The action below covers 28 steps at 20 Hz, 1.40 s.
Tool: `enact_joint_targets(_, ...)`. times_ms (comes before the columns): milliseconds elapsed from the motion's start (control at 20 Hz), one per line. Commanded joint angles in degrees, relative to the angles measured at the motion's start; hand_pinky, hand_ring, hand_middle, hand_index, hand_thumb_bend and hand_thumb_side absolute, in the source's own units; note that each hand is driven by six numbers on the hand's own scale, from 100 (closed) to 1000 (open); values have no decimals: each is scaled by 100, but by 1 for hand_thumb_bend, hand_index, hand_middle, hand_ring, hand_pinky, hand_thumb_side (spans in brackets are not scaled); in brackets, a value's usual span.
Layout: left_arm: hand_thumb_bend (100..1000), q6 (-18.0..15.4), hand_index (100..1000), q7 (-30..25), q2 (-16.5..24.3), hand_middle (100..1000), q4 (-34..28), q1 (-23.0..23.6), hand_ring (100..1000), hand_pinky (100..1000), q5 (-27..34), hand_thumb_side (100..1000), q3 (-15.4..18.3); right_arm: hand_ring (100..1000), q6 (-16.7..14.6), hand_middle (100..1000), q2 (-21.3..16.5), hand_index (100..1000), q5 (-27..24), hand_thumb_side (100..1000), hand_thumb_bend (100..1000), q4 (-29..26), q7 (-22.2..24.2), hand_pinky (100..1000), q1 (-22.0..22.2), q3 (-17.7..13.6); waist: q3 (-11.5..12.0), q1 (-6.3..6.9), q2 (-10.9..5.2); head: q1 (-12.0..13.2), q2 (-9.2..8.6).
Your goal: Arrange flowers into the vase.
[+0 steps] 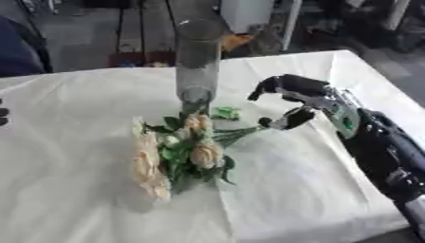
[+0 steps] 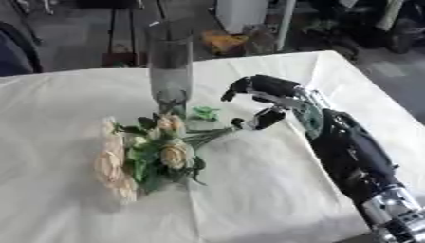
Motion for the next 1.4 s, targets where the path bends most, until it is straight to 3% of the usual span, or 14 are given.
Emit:
enact_joint_targets(50, 725, -10, 791, -14, 51, 742, -81, -50, 749, 764, 26, 960, 28, 749, -53, 667, -42, 821, -109, 308, 350, -58, 159, 781, -98, 52, 8, 29, -39, -13, 33)
enact_joint_targets(850, 724, -7, 791, -11, 40, 742, -87, -54, 749, 764, 28, 961, 29, 745, -53, 659, 192, 807, -120, 308, 348, 231, 634, 782, -14, 76, 19, 38, -27, -33, 33)
enact_joint_targets(1400, 723, -5, 791, -11, 27, 742, -94, -60, 749, 764, 32, 960, 30, 744, -53, 656, 325, 803, 226, 306, 345, 500, 603, 782, 25, -57, 24, 56, -18, -28, 24)
